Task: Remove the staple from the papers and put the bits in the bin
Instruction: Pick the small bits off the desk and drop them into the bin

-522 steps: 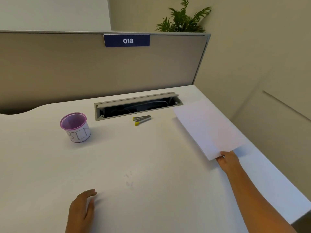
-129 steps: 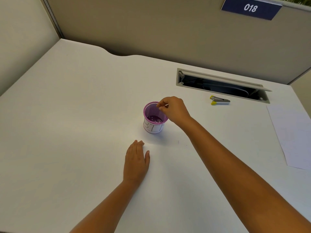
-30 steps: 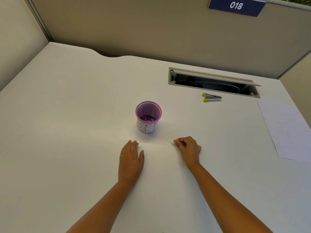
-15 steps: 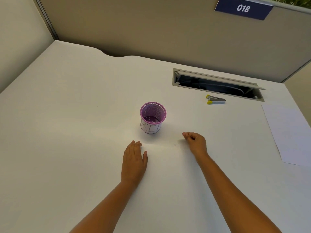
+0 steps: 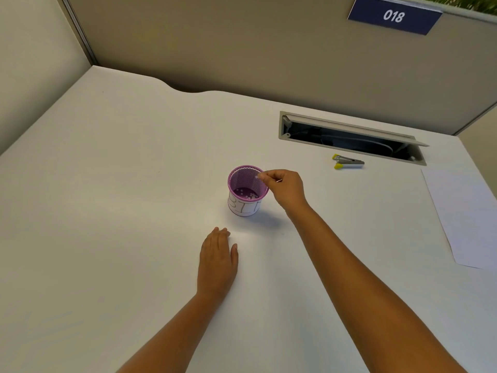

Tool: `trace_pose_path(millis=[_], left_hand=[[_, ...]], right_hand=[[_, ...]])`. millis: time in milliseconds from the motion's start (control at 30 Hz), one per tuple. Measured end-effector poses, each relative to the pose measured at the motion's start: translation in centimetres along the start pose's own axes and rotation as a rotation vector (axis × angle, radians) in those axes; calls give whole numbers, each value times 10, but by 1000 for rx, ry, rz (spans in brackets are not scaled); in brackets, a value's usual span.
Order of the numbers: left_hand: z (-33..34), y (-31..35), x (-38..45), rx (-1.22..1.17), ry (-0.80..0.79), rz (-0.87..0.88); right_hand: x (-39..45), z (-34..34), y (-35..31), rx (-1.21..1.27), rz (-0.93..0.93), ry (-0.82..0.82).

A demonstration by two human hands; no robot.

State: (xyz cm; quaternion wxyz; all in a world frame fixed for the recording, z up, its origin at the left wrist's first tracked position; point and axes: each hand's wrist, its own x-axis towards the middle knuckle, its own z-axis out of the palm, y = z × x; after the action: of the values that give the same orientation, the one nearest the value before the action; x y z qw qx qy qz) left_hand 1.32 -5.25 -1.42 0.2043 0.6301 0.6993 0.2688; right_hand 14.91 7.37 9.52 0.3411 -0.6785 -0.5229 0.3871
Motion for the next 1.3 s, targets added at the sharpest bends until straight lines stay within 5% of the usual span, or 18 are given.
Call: trace_pose_path(millis=[433,833,933,1067,1300], left_hand=[[-5,2,-1,28,18,54],[-5,3,0,42,23,50],[-6,5,1,53,23,67],[-6,3,1,51,23,74],[-6,4,0,43,19,77]], right_hand=[[5,9,-8,-160,-49,-4],[-9,-23,5,219,92,-117],[-17,-38,35,-40,46,-73],[-31,-50,72,-333,67,-256],[-61,-35,125,-733,50,-114]])
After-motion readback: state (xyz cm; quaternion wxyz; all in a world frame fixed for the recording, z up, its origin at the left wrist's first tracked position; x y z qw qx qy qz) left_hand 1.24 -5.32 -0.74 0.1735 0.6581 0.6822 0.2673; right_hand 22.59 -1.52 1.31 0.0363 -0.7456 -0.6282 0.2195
